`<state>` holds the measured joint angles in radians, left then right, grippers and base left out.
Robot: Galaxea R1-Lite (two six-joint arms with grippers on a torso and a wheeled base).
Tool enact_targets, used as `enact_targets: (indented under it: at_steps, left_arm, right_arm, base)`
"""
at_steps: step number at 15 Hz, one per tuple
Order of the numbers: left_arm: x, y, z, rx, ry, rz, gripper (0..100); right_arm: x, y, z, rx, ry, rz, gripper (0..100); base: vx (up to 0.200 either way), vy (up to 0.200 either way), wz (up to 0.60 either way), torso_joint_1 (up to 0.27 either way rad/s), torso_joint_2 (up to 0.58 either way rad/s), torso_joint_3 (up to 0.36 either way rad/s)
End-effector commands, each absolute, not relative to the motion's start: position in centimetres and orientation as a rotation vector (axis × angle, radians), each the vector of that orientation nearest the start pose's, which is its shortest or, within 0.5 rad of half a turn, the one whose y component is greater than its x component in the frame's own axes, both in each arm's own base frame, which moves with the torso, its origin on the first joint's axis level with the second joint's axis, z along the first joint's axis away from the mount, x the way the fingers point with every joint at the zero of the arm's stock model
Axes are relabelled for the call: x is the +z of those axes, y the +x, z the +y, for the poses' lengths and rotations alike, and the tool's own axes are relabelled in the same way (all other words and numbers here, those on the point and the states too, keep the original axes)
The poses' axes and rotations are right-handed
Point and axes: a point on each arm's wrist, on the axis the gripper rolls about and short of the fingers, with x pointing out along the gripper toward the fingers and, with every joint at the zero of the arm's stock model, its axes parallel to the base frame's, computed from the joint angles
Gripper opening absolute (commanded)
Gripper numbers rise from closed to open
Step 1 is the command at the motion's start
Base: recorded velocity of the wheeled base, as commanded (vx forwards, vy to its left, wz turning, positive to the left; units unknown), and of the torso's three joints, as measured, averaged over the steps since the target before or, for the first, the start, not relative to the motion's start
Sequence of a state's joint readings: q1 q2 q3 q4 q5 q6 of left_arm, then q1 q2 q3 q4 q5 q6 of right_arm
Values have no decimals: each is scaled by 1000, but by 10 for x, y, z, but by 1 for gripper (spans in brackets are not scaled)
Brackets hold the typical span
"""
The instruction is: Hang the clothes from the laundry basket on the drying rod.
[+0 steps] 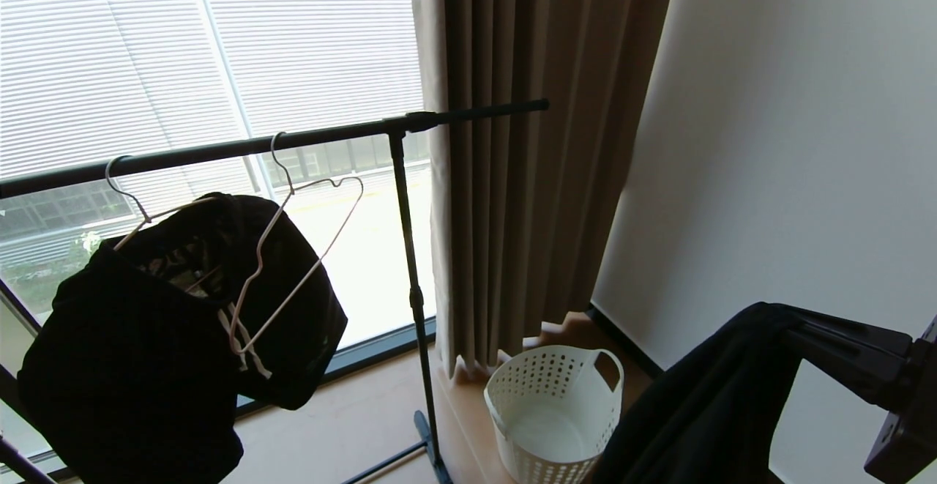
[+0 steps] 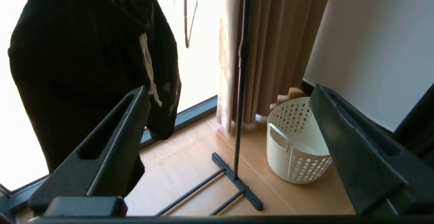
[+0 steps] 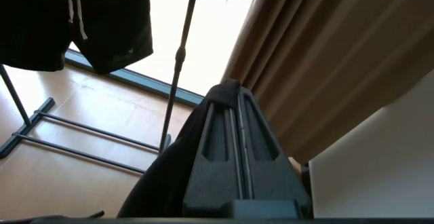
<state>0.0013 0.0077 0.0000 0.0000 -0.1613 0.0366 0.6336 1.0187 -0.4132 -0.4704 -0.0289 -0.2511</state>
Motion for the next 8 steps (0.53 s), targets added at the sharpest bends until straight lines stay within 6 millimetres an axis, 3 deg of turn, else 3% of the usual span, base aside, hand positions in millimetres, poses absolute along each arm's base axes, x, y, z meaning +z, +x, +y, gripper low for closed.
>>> enact_targets:
  at_steps: [1, 7, 8]
  left_arm:
    - [76, -22, -4, -160, 34, 6, 100]
    - [76, -22, -4, -160, 34, 6, 100]
    - [76, -22, -4, -160, 36, 6, 100]
  right_arm:
    - [203, 107, 78, 618, -290, 59, 0]
    - [197, 110, 78, 609, -299, 89, 0]
    - [197, 110, 78, 609, -299, 89, 0]
  base:
    - [0, 0, 0, 0, 0, 0]
    - [0, 0, 0, 0, 0, 0]
    - [0, 0, 600, 7, 2, 2]
